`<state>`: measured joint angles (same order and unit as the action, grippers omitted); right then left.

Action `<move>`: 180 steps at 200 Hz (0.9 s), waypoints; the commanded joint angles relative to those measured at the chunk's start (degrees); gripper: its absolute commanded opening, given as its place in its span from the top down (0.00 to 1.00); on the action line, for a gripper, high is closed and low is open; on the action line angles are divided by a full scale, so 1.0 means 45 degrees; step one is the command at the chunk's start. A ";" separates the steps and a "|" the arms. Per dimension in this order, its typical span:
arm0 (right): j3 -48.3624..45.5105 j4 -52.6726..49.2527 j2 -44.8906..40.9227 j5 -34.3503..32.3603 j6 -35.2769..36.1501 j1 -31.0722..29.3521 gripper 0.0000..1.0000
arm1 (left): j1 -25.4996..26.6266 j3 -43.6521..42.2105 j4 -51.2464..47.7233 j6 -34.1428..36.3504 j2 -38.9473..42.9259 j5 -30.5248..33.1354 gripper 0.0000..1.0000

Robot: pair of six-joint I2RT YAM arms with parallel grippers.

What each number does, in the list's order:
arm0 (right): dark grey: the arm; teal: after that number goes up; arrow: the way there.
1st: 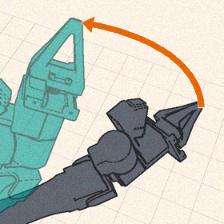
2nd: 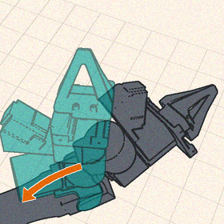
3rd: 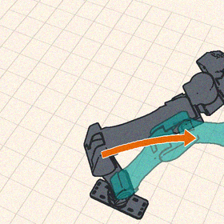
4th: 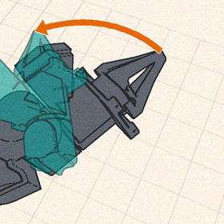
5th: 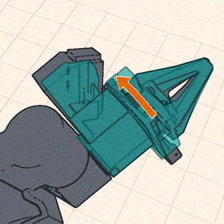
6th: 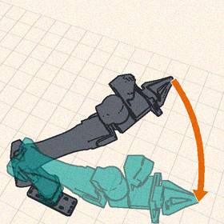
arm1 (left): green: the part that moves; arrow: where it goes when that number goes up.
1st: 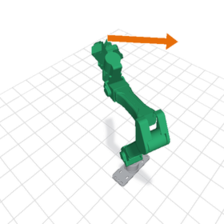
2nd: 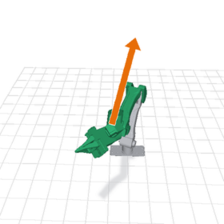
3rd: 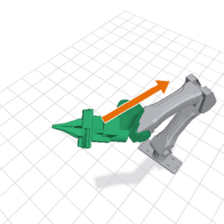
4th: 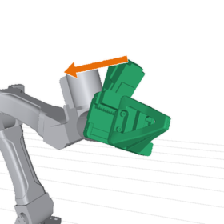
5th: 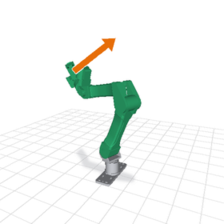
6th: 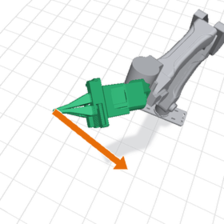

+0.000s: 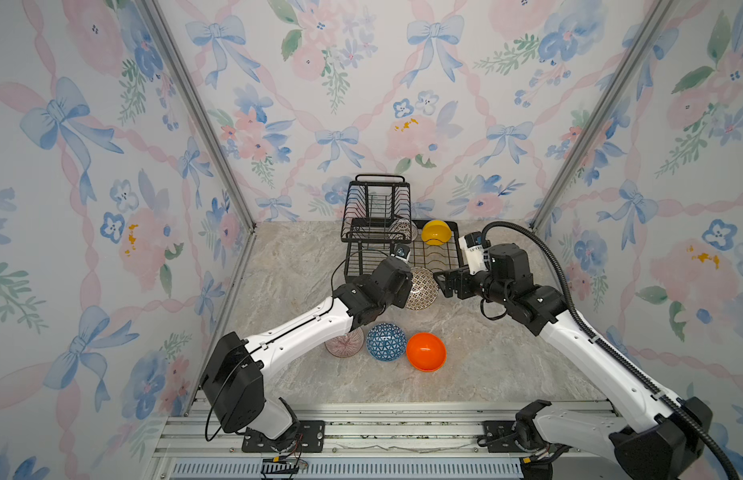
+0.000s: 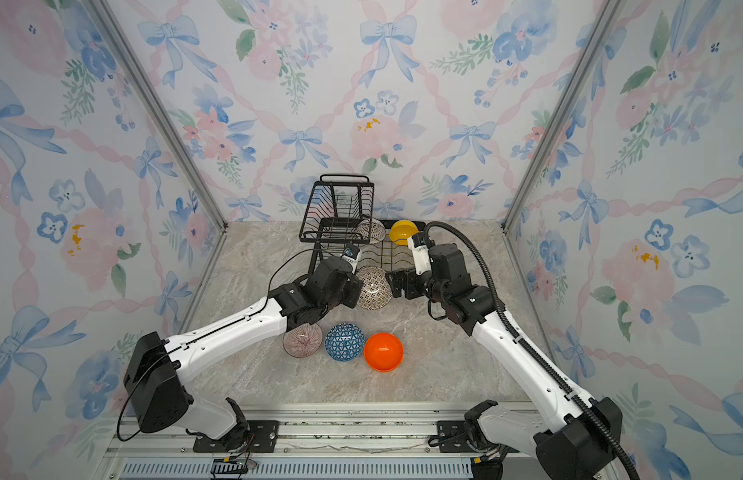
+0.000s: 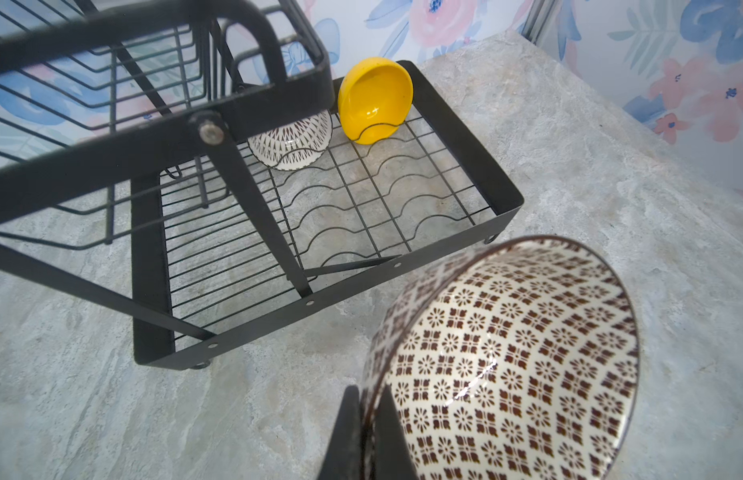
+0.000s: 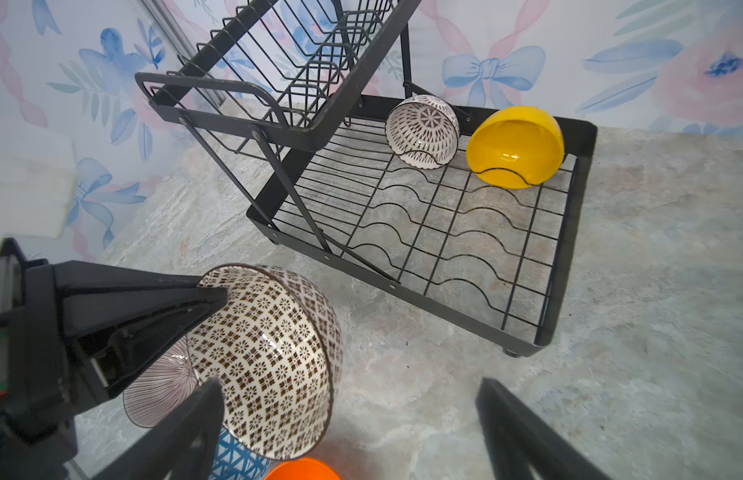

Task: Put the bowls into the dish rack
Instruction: 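Lift the patterned bowl with the left gripper and tilt it toward the rack, then grasp the patterned bowl's rim with the right gripper while left gripper holds it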

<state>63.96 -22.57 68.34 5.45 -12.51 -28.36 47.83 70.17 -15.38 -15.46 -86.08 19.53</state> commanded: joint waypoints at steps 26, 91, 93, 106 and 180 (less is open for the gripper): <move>0.0315 -0.0230 0.0834 -0.0431 -0.0750 -0.0284 0.03 | -0.0335 -0.0310 0.2467 0.0292 0.0735 0.0098 1.00; 0.0587 0.0563 0.2266 -0.0179 -0.1519 -0.0377 0.34 | -0.0420 -0.0724 0.3308 0.0352 0.0770 -0.0317 1.00; 0.0599 0.0601 0.2297 -0.0177 -0.1556 -0.0378 0.35 | -0.0416 -0.0743 0.3331 0.0351 0.0770 -0.0341 1.00; 0.0610 0.0789 0.2467 -0.0177 -0.1737 -0.0373 0.45 | -0.0420 -0.0805 0.3358 0.0333 0.0733 -0.0463 1.00; 0.0989 0.1017 0.3250 -0.0099 -0.1885 -0.0417 0.91 | -0.0474 -0.1151 0.3827 0.0119 0.0598 -0.1140 1.00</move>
<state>66.11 -19.09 81.73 5.39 -20.21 -30.04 46.00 65.32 -2.98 -14.55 -84.99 16.78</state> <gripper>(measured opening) 0.152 0.049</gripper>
